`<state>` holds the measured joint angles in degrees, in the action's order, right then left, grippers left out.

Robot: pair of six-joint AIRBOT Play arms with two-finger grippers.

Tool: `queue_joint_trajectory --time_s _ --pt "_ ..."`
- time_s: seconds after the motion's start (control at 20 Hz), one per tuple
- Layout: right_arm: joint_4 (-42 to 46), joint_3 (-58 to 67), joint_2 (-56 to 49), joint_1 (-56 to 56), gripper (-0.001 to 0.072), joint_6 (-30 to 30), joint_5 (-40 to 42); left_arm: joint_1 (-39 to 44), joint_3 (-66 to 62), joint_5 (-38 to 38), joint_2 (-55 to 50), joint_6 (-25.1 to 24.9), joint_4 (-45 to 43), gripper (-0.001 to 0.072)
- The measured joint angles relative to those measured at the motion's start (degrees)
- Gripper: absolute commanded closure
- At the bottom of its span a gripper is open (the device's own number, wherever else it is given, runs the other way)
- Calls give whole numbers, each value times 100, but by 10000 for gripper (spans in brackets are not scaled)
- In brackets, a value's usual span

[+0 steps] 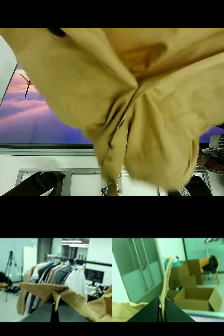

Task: Fold the clothes and pants, and hang the long-sleeved shirts on hangers.

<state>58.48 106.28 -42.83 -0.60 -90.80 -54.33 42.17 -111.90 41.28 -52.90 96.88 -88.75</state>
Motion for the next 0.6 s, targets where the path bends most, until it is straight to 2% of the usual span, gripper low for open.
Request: queue_joint_trajectory --time_s 0.15,0.3,0.45,0.6 --pt "-24 -15 -562 0 700 -17 -778 -592 -256 623 -660 315 -155 693" --pt "35 -192 -1165 2 699 260 -1268 -1161 -13 1119 -1215 632 -216 693" --pt "348 -833 -1397 70 700 501 -1502 -1329 807 1526 -1388 828 -260 694" --pt "815 -2124 -1075 354 699 603 -1606 -1067 2201 1709 -1110 911 -262 693"
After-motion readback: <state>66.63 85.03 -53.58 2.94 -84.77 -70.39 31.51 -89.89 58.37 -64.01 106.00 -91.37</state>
